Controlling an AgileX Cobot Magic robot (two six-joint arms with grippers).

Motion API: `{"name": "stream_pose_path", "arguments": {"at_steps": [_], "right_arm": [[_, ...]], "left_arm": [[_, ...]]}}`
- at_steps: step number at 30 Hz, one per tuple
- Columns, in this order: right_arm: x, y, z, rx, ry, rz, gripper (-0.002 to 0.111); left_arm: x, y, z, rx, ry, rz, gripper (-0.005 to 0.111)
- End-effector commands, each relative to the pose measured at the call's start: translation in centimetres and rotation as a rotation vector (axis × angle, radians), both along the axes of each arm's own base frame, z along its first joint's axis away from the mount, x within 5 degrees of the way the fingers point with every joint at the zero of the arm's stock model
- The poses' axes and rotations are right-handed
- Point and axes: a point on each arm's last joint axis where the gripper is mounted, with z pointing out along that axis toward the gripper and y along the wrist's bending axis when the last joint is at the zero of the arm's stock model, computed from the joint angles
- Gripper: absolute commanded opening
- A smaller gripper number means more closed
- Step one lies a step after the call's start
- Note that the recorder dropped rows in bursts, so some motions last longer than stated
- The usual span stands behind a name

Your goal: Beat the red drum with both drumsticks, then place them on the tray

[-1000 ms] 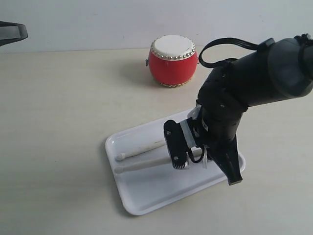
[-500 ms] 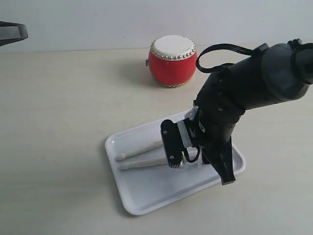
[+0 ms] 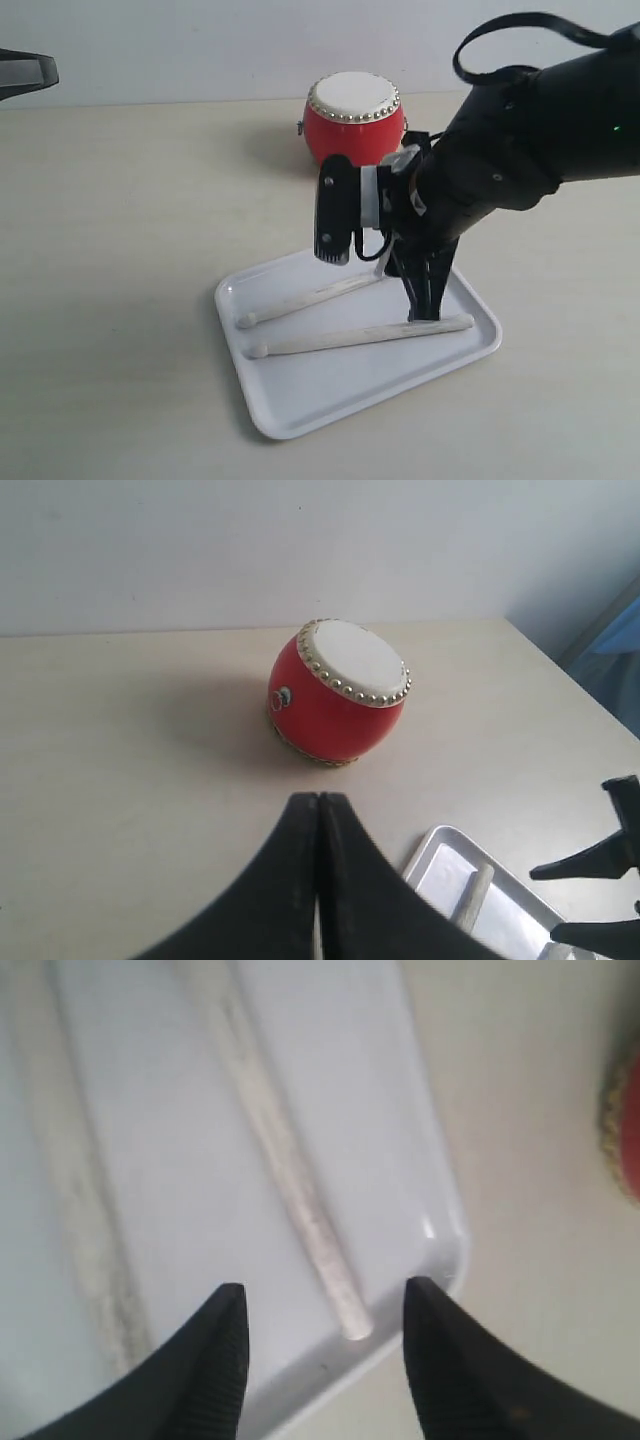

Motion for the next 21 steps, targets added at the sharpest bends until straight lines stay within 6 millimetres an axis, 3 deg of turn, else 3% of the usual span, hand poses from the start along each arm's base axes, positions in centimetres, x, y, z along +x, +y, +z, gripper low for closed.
{"name": "stream_pose_path", "arguments": {"at_steps": [1,6,13,17,21], "right_arm": [[-0.3,0.0,2.8,0.129,-0.074,-0.066,0.046],[-0.6,-0.2,4.6,0.241,-0.095,-0.177,0.037],[-0.7,-0.3,5.1,0.296,-0.095,-0.242,0.0],[-0.6,-0.1,5.2,0.35,-0.092,-0.291,0.0],[0.5,-0.9,6.0,0.473,-0.117,-0.39,0.0]], "left_arm": [[-0.2,-0.1,0.3,-0.013,0.004,-0.002,0.0],[-0.7,-0.8,0.6,0.0,0.016,-0.018,0.0],[-3.0,-2.7,1.1,0.219,-0.031,0.255,0.0],[-6.4,-3.2,0.9,0.309,-0.072,0.386,0.0],[-10.0,-2.4,1.0,0.369,-0.143,0.508,0.0]]}}
